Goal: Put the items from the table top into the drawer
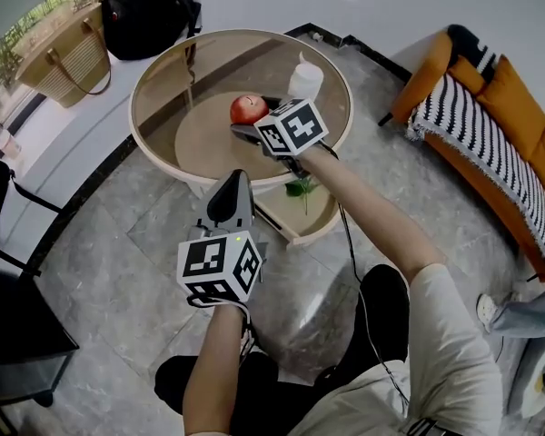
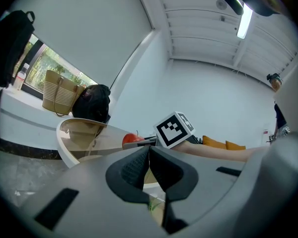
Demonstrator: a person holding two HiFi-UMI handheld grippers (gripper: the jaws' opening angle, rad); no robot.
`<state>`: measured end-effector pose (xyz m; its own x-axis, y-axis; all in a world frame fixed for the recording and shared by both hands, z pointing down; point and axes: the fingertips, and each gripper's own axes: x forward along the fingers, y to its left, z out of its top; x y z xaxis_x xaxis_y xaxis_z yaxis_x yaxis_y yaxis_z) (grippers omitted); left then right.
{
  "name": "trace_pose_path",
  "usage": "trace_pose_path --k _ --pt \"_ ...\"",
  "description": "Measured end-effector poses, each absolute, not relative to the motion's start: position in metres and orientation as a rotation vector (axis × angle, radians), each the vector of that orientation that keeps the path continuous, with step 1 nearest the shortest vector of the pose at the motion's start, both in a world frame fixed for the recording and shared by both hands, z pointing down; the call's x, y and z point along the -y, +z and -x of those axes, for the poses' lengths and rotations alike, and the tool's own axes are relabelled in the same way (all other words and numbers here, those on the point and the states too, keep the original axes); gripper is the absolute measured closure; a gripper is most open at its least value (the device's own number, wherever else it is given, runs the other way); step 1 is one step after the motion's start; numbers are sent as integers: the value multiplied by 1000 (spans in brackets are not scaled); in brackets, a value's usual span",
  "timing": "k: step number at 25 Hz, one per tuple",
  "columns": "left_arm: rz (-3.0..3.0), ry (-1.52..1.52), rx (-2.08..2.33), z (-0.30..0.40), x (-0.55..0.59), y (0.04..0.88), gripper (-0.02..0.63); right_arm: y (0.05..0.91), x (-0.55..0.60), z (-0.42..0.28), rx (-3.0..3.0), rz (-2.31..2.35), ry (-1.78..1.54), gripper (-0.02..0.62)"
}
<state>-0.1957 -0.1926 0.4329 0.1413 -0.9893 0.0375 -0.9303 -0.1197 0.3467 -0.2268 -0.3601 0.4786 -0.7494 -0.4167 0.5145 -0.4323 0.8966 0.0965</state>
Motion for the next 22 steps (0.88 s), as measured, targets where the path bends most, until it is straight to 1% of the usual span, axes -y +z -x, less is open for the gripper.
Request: trace_pose_path --k 11,22 --pt "-2188 -192 1835 159 201 441 584 444 340 190 2621 -584 -25 229" --pt "-2279 -114 1780 109 199 445 584 436 336 97 2669 -711 -68 229"
